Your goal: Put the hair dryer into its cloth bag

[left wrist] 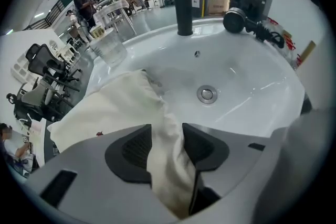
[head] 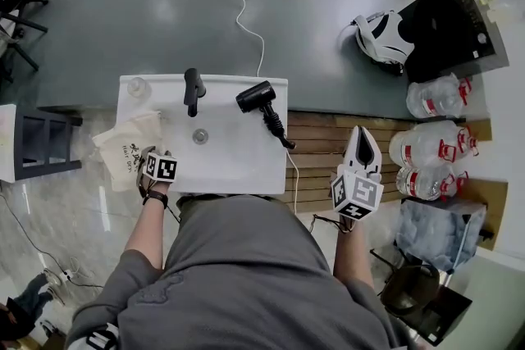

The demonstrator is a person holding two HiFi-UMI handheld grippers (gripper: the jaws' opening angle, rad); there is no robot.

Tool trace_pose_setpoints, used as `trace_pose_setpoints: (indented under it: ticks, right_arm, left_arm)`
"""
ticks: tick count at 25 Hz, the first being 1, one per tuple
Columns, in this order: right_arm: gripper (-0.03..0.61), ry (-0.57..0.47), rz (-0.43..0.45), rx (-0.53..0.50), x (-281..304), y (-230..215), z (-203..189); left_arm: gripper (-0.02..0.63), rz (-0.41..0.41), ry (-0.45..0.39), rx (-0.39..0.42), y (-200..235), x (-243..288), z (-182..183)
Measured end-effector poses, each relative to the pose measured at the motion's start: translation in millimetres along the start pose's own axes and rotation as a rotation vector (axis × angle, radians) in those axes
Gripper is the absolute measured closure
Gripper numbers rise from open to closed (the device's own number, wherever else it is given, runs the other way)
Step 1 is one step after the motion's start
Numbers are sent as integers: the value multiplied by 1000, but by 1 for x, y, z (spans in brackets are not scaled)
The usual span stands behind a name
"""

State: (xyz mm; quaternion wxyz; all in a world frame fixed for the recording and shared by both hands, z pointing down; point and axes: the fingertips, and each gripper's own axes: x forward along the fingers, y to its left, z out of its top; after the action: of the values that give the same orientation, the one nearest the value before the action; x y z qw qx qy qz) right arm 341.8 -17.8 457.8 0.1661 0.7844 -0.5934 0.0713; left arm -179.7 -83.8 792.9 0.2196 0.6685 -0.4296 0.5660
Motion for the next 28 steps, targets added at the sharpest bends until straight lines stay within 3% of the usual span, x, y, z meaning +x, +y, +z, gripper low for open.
trace_pose_setpoints:
  ticks: [4,8,15,21,28]
  right_arm:
    - [577,9,5,0,6,3,0]
    - [577,10,16,1,11,11,1]
    - [577,5,25,1,12,20,5]
    - [577,0,25,21,8,22,3]
    - [577,-5,59,57,7,36,-6]
  left_arm:
    - [463,18,6,3,3,1,-2]
    - [573,36,-1,5,9,0,-3]
    - [588,13,-10,5,10,-1,-4]
    - [589,-96,-191,-79,8,-32,15]
    - [591,-317,-403,-291,15,-93,32]
